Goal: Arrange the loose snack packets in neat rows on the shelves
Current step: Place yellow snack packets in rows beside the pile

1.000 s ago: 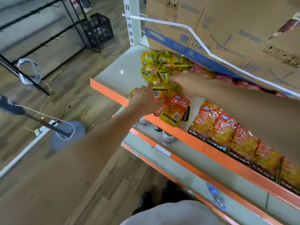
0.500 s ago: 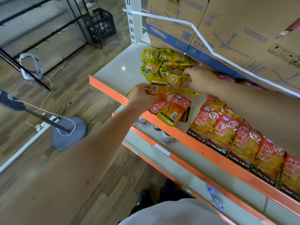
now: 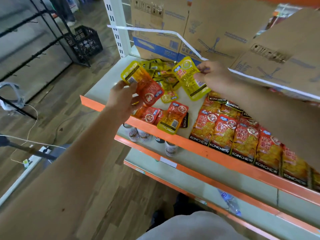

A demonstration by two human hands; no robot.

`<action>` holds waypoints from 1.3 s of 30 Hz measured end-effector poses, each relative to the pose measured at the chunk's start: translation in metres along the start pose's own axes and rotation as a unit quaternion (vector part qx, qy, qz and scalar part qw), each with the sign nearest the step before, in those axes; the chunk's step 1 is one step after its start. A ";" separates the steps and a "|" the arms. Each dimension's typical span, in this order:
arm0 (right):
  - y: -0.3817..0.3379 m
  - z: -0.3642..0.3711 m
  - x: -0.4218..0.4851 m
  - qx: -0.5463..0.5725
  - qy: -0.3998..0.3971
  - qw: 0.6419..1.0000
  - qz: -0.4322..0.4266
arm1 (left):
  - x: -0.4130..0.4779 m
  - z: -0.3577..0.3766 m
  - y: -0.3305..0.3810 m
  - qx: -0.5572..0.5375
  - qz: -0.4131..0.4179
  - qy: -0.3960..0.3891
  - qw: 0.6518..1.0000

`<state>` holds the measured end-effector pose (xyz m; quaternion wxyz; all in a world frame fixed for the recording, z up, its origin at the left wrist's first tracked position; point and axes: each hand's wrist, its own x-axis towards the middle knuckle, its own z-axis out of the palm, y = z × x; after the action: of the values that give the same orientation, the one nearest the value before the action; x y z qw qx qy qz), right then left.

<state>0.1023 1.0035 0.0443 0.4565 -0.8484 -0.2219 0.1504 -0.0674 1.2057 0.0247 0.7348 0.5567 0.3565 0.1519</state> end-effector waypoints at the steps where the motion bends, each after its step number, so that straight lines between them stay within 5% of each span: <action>1: 0.001 -0.001 -0.005 0.029 0.008 1.000 0.006 | -0.003 0.002 0.000 -0.023 -0.005 -0.018 1.000; 5: -0.004 -0.004 -0.036 0.114 0.006 0.993 -0.003 | -0.021 0.014 -0.003 -0.069 -0.023 -0.099 0.992; 9: -0.014 -0.001 -0.068 0.024 -0.009 0.999 -0.048 | -0.046 0.025 -0.008 -0.044 -0.025 -0.171 0.984; 14: -0.022 0.018 -0.099 0.153 -0.047 0.987 0.031 | -0.067 0.027 -0.018 0.006 -0.031 -0.246 0.969; 22: -0.016 0.017 -0.141 0.154 -0.030 0.986 0.053 | -0.086 0.038 -0.029 -0.013 -0.017 -0.247 0.969; 30: 0.011 -0.013 -0.168 0.212 0.081 0.960 0.167 | -0.073 0.037 -0.042 -0.012 -0.051 -0.189 0.981; 39: 0.028 -0.050 -0.199 0.428 0.003 0.896 0.118 | -0.084 0.048 -0.037 -0.019 -0.105 -0.232 0.967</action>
<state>-0.0388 0.8523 0.0579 0.7552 -0.5911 -0.0330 0.2813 -0.0993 1.1068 0.0260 0.8195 0.5224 0.2298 -0.0524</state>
